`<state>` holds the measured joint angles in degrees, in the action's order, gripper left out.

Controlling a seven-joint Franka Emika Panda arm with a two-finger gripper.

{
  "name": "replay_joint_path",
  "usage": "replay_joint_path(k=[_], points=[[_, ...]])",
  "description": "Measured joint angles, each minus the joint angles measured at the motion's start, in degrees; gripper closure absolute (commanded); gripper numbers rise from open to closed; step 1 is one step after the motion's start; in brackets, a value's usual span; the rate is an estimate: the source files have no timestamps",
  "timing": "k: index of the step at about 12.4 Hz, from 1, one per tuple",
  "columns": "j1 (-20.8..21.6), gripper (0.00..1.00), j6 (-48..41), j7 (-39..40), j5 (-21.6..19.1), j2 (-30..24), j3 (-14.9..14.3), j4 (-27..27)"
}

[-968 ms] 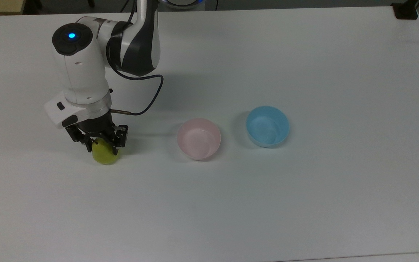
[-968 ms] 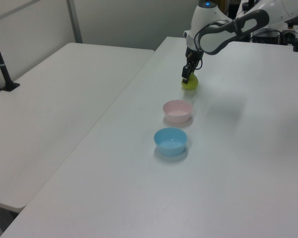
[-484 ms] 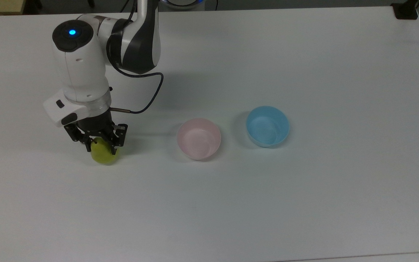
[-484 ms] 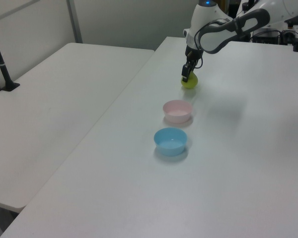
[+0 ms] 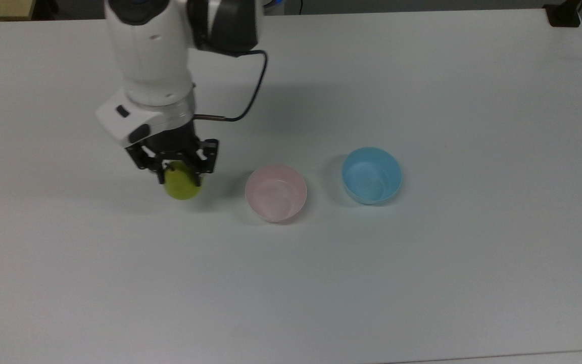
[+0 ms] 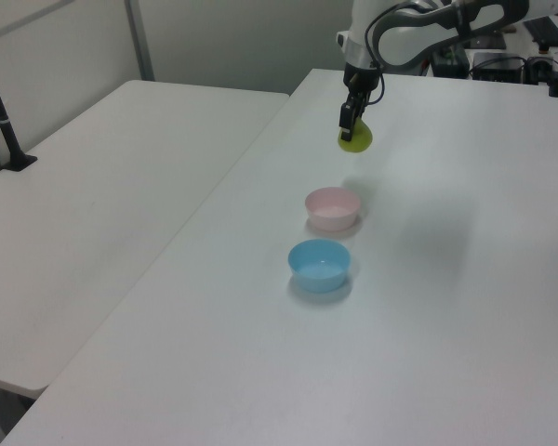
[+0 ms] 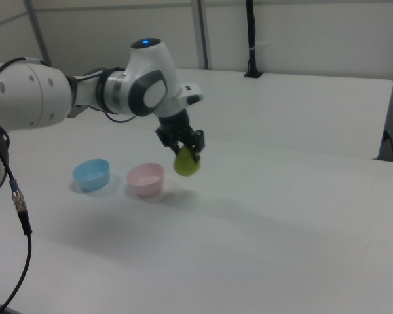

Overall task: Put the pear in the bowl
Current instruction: 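Carry the held pear over the pink bowl and lower it in, then open the gripper to release the pear and raise the arm away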

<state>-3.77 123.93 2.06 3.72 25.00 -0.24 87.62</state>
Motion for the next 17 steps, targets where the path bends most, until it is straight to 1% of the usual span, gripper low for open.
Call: replay_joint_path(k=[2,3,5,6,8,9,10,12,17], points=[[3.76,0.62,-0.27,-5.22,0.79,-0.29,0.18,0.28],[6.4,0.62,-0.27,-8.28,1.42,-0.16,0.25,0.55],[10.59,0.62,-0.26,-12.32,1.76,0.13,0.29,1.16],[11.88,0.62,0.08,-13.1,1.76,0.51,0.29,1.32],[13.08,0.61,1.82,-13.89,2.31,2.26,0.27,1.51],[13.18,0.57,3.1,-14.07,2.98,3.69,0.27,1.56],[13.17,0.48,3.6,-14.14,3.17,4.33,0.22,1.57],[13.11,0.0,3.86,-14.16,3.26,5.26,0.11,1.56],[13.07,0.0,3.87,-14.25,4.32,5.26,0.06,1.05]])
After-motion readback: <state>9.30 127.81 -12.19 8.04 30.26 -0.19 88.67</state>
